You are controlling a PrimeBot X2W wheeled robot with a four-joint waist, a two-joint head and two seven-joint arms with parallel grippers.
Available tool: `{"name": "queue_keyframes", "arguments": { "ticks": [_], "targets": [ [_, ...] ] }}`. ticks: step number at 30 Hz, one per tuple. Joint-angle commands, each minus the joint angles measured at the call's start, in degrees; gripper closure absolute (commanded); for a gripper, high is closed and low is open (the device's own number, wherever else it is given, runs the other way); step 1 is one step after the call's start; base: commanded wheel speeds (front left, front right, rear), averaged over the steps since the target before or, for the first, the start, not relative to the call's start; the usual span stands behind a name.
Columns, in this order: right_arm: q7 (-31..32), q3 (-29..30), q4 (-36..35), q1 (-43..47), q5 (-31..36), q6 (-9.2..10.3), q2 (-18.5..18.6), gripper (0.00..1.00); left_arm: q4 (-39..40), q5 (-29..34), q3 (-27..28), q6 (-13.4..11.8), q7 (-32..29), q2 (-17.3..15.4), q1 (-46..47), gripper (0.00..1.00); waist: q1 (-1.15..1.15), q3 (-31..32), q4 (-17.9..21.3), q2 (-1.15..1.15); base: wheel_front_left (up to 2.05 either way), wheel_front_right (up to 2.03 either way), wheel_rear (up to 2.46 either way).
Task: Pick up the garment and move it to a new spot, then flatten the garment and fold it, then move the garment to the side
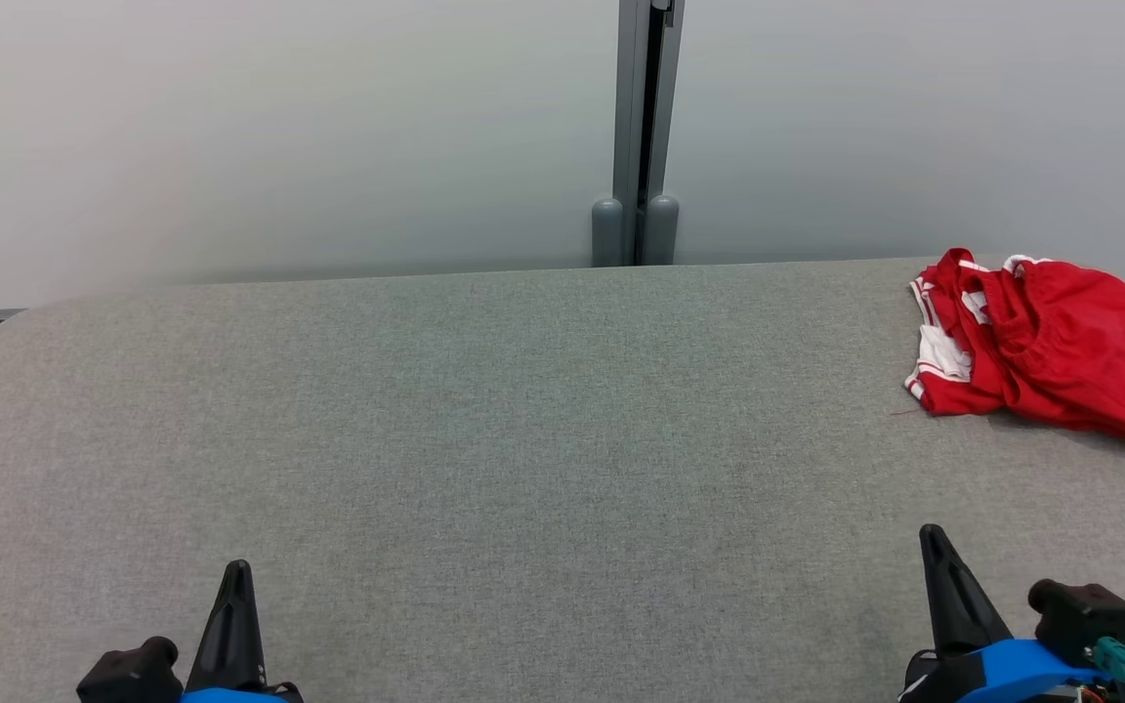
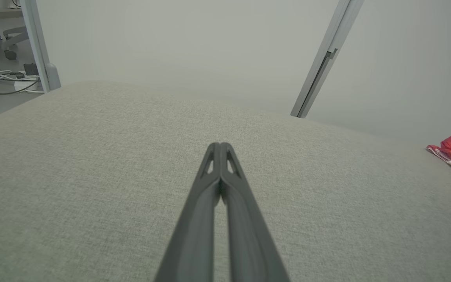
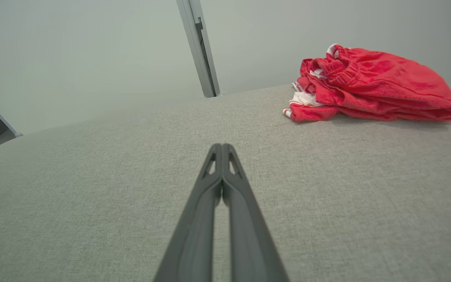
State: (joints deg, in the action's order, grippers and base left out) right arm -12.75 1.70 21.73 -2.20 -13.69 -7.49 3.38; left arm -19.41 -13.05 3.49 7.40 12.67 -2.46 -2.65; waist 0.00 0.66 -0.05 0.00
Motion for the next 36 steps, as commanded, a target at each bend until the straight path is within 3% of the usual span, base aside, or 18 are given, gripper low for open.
{"name": "queue_keyframes", "arguments": {
  "ticks": [1,36],
  "targets": [
    [0.62,0.36,-1.24,-1.13,-2.95,0.0,0.05,1.0,1.11,-2.87,0.45,0.01,-0.53,-0.26,1.63,1.0,0.0,-0.02,0.0,0.0,0.0,0.0,0.0],
    [8.42,2.16,-4.29,-2.54,-35.14,0.0,-0.17,1.0,3.22,-35.35,1.45,0.05,-8.34,-0.4,4.9,1.0,0.0,-0.26,0.01,0.0,0.0,0.0,0.0]
  ]
}}
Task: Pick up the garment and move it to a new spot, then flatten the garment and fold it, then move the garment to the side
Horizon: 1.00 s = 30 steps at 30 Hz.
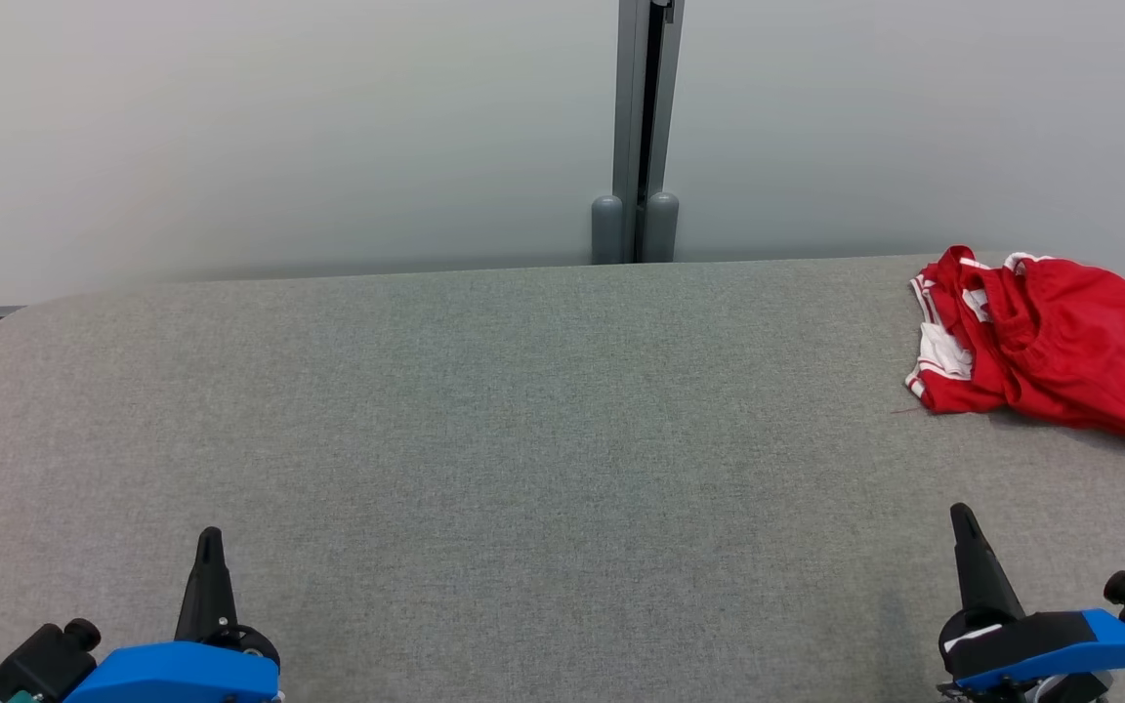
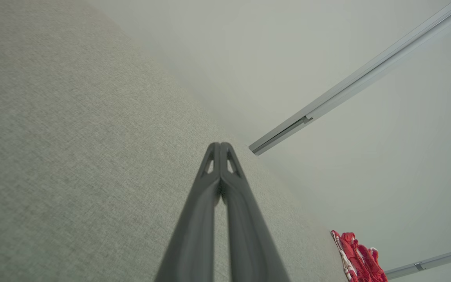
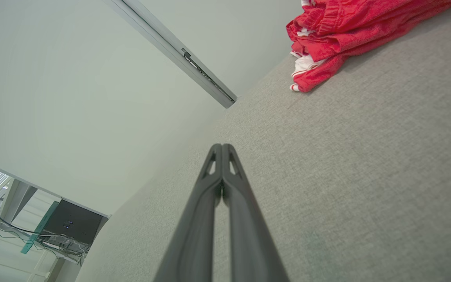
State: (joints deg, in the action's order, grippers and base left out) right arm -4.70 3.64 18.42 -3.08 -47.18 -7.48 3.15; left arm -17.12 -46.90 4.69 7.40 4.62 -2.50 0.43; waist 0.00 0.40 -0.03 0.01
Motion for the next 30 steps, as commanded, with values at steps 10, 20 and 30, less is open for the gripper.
{"name": "queue_keyframes", "arguments": {
  "ticks": [10,20,30],
  "targets": [
    [2.22,0.68,-1.6,-2.0,-8.82,-0.02,0.01,1.0,1.32,-8.73,0.55,0.07,-2.11,-0.39,2.55,1.0,0.0,-0.07,0.0,-0.01,0.0,0.0,0.0],
    [3.83,1.14,-2.17,-2.27,-15.36,-0.02,-0.04,1.0,1.68,-15.31,0.85,0.08,-3.77,-0.42,3.19,1.0,0.0,-0.14,0.01,-0.01,0.0,0.0,0.0],
    [5.21,1.47,-2.6,-2.46,-20.69,-0.02,-0.08,1.0,1.96,-20.74,1.06,0.09,-5.12,-0.43,3.8,1.0,0.0,-0.21,0.01,-0.01,0.0,0.0,0.0]
  ]
}}
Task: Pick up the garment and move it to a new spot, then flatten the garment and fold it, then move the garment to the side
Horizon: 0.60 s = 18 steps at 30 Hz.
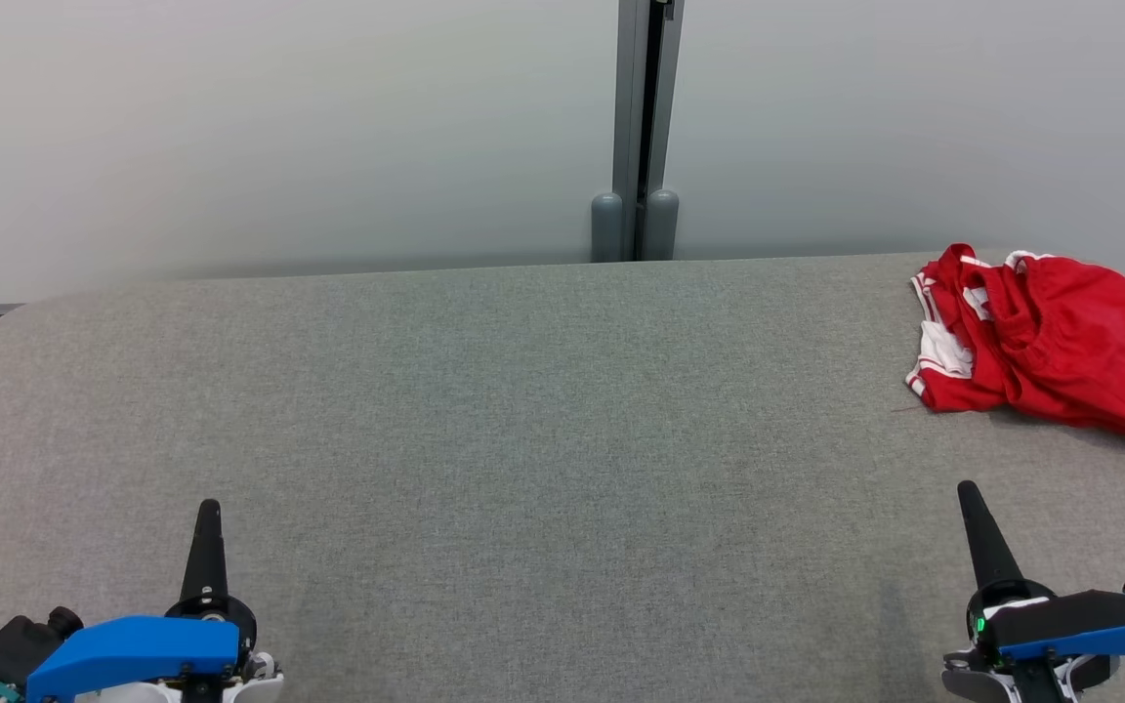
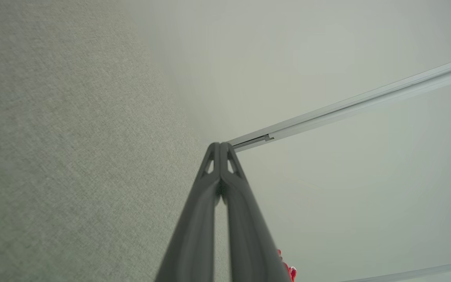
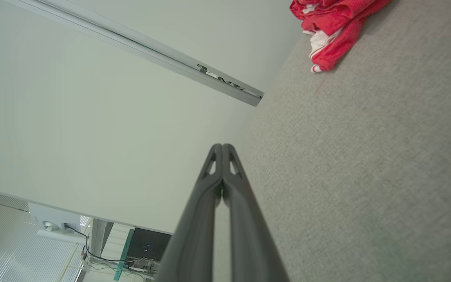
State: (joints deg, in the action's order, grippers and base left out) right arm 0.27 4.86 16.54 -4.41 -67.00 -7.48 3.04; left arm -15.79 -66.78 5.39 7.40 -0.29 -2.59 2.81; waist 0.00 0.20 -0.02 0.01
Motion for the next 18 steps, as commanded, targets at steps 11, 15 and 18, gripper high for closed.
{"name": "queue_keyframes", "arguments": {
  "ticks": [11,15,18],
  "targets": [
    [1.73,0.62,-1.21,-1.48,-6.9,-0.02,-0.02,1.0,0.94,-6.92,0.59,0.1,-1.76,-0.37,1.97,1.0,0.0,-0.08,0.0,-0.01,0.0,0.0,0.0],
    [2.29,0.74,-1.38,-1.61,-9.01,-0.02,-0.03,1.0,1.05,-9.01,0.65,0.11,-2.25,-0.37,2.24,1.0,0.0,-0.1,0.0,-0.01,0.0,0.0,0.0],
    [2.71,0.83,-1.5,-1.54,-10.47,-0.02,-0.04,1.0,1.11,-10.51,0.69,0.11,-2.62,-0.38,2.37,1.0,0.0,-0.13,0.01,-0.01,0.0,0.0,0.0]
  ]
}}
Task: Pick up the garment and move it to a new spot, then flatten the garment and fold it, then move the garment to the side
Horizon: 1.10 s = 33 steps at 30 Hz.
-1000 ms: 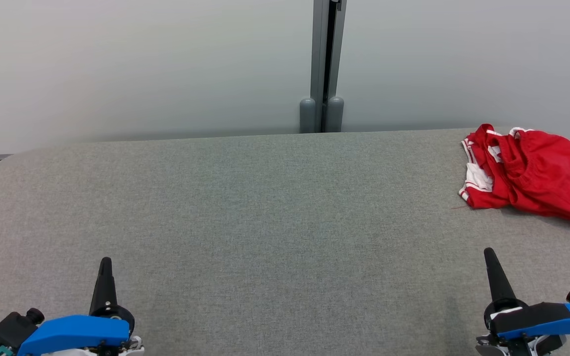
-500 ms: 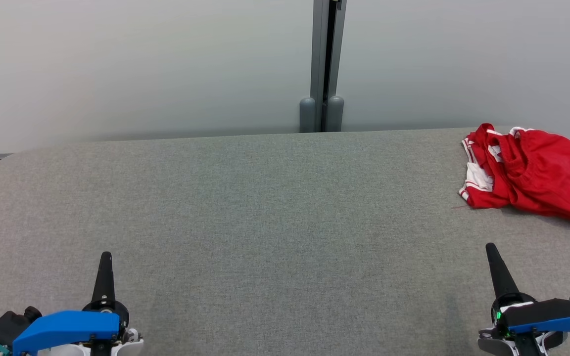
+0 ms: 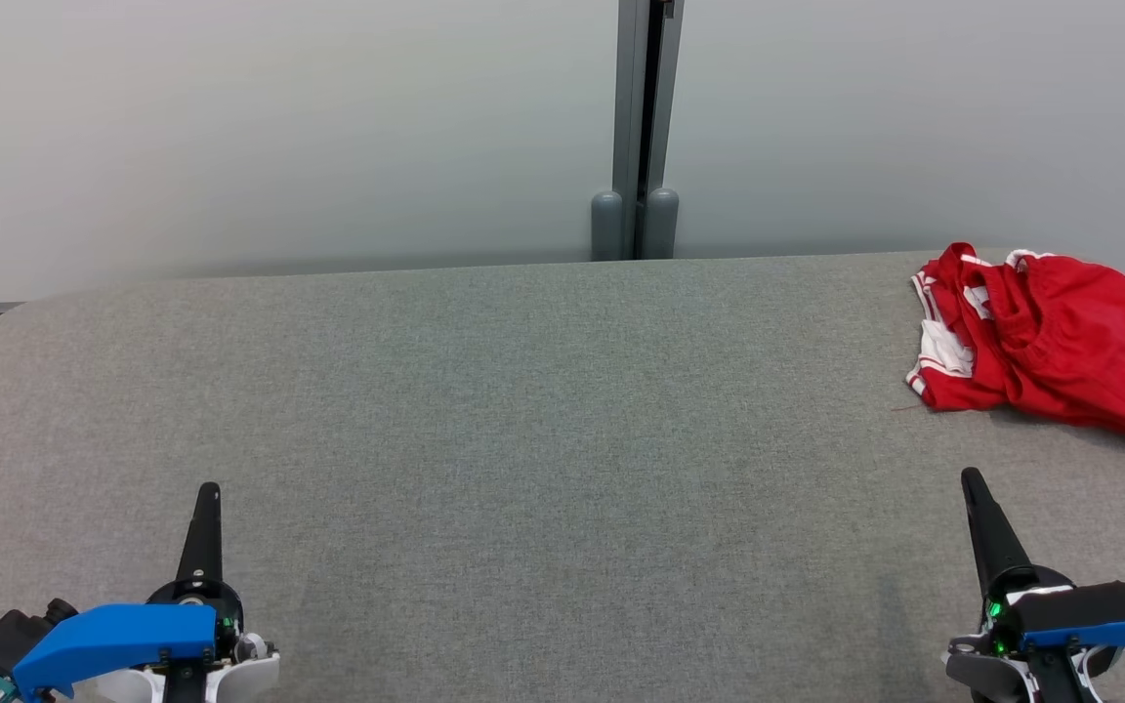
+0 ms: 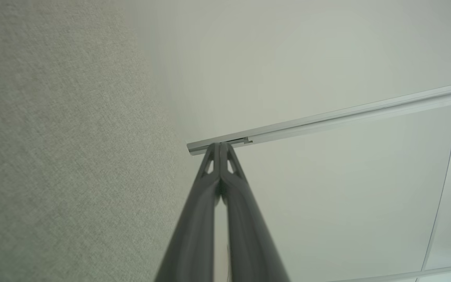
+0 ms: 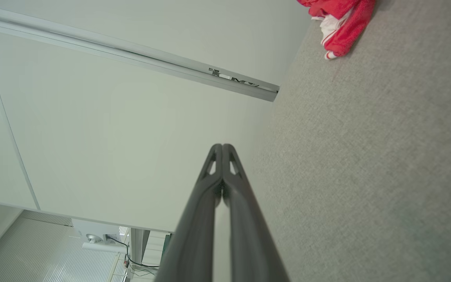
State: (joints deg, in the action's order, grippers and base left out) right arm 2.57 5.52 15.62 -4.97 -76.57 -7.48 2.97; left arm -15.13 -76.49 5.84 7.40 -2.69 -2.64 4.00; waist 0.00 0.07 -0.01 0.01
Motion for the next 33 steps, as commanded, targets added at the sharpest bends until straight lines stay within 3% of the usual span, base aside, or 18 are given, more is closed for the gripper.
{"name": "queue_keyframes", "arguments": {
  "ticks": [1,33],
  "targets": [
    [0.5,0.2,-0.63,-0.96,-1.38,-0.02,0.02,1.0,0.47,-1.3,0.26,0.12,-0.34,-0.32,1.24,1.0,0.0,-0.01,0.0,-0.01,0.0,0.0,0.0],
    [3.94,1.1,-1.68,-1.57,-15.22,-0.02,-0.12,1.0,1.2,-15.28,0.76,0.16,-3.87,-0.33,2.53,1.0,0.0,-0.23,0.01,-0.01,0.0,0.0,0.0]
  ]
}}
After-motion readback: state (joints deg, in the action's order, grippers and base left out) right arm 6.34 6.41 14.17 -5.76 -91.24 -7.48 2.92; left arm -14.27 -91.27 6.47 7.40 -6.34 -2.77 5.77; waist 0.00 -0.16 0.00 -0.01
